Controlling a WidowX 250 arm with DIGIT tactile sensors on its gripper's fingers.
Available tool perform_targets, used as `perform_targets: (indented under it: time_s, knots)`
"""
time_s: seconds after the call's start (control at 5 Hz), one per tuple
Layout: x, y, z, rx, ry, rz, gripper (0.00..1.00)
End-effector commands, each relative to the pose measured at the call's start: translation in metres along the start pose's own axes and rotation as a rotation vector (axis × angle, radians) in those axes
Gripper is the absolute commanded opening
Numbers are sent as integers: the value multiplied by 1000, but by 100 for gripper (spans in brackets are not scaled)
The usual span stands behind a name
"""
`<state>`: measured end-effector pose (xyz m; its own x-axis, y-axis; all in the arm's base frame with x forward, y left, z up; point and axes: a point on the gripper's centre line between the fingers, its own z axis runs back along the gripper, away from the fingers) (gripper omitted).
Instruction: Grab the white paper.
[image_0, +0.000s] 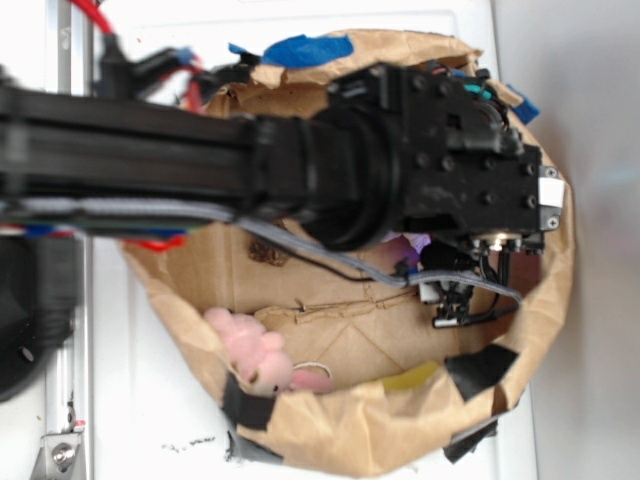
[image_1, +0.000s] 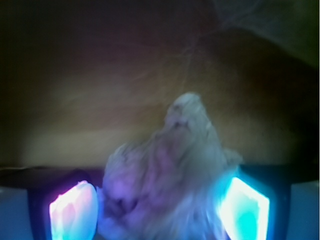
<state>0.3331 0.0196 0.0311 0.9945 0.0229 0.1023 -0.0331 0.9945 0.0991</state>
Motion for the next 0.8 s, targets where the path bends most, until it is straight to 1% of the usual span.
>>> perform_targets:
  time_s: [0.0, 0.2, 0.6]
  knots:
    - [31, 9, -5, -17, -9, 38, 0]
    - [34, 14, -7, -22, -7, 32, 0]
    - [20, 7, 8, -41, -6, -15, 0]
